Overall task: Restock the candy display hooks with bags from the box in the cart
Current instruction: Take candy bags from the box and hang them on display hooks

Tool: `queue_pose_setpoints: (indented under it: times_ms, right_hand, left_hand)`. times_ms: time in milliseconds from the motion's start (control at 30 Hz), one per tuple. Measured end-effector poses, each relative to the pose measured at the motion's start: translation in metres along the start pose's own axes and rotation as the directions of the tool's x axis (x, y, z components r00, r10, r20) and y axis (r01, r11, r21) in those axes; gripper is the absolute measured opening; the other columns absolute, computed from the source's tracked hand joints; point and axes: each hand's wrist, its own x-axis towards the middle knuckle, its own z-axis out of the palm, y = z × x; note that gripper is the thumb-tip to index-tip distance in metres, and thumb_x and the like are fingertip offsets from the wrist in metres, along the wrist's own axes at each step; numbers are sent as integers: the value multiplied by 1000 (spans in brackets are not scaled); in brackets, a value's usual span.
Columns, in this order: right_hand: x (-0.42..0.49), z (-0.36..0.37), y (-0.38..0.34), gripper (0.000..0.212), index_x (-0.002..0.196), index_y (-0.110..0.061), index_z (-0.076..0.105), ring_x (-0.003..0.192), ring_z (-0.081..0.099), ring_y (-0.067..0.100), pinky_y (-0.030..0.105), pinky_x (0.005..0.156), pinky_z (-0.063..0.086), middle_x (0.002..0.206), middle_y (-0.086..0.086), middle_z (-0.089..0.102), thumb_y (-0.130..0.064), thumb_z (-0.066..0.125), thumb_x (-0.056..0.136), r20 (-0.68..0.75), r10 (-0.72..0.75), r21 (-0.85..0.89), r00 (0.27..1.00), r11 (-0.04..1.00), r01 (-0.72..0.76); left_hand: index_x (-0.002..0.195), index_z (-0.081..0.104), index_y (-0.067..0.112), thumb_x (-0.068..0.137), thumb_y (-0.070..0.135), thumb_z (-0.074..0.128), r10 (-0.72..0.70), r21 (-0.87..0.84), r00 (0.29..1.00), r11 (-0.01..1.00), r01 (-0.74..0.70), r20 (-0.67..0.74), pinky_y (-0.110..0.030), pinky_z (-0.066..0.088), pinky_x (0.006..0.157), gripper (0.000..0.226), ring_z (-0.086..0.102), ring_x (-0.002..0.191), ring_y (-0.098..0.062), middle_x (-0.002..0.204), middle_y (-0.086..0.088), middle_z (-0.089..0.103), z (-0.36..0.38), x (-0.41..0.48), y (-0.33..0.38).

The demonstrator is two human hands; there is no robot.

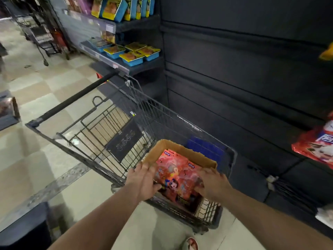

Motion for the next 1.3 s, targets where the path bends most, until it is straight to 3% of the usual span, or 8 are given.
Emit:
queue_pose_setpoints:
  times_ms: [133, 400, 567, 767, 900, 1133, 1300]
  right_hand:
    - [34, -4, 16, 63, 147, -32, 23, 140, 27, 25, 48, 115, 19, 152, 1, 31, -48, 47, 91, 54, 6, 31, 999, 999, -7]
    - [65, 9, 36, 63, 151, -30, 18, 143, 21, 26, 47, 113, 23, 156, 2, 25, -47, 41, 94, 113, 54, 115, 992, 991, -67]
    - [72, 21, 42, 66, 152, -27, 14, 147, 12, 26, 48, 114, 19, 160, 3, 17, -45, 42, 95, 168, 97, 147, 981, 982, -122]
    - [86, 42, 43, 74, 152, -26, 13, 144, 21, 28, 44, 115, 24, 157, 4, 23, -41, 50, 91, 260, 189, 167, 947, 957, -237]
    - [102, 61, 33, 78, 153, -24, 5, 143, 24, 28, 44, 116, 27, 156, 5, 24, -40, 49, 91, 313, 267, 217, 911, 914, -342]
    - [149, 99, 15, 67, 149, -18, 23, 134, 39, 30, 42, 104, 44, 151, 8, 33, -34, 53, 91, 363, 370, 342, 855, 801, -492]
    - [175, 133, 13, 66, 146, -22, 31, 132, 41, 30, 42, 109, 38, 148, 7, 38, -30, 60, 88, 435, 422, 403, 795, 699, -591]
  left_hand:
    - [154, 7, 19, 91, 56, 45, 10, 38, 997, 999, -13, 81, -48, 21, 117, 82, 17, 145, -32, 158, -9, 17, -4, 40, 8]
    - [153, 9, 16, 89, 58, 48, 18, 38, 984, 999, -25, 178, -48, 17, 118, 87, 15, 147, -33, 159, -12, 19, 4, 89, 11]
    - [153, 10, 23, 85, 60, 49, 71, 30, 969, 996, -81, 238, -51, 26, 114, 87, 23, 143, -30, 157, -5, 24, 20, 118, 11]
    - [153, 11, 22, 88, 57, 51, 176, 64, 936, 977, -205, 306, -46, 26, 115, 84, 24, 142, -27, 156, -6, 24, 35, 150, 12]
    - [154, 8, 23, 89, 54, 53, 229, 23, 898, 966, -256, 377, -48, 17, 118, 85, 12, 147, -29, 160, -6, 12, 48, 183, 3]
    - [152, 15, 26, 87, 52, 57, 256, -73, 868, 966, -249, 426, -46, 28, 115, 82, 19, 145, -31, 159, -4, 19, 85, 251, -24]
    - [151, 19, 26, 86, 54, 58, 223, -123, 862, 975, -187, 454, -45, 31, 113, 82, 25, 141, -31, 153, -8, 30, 118, 289, -41]
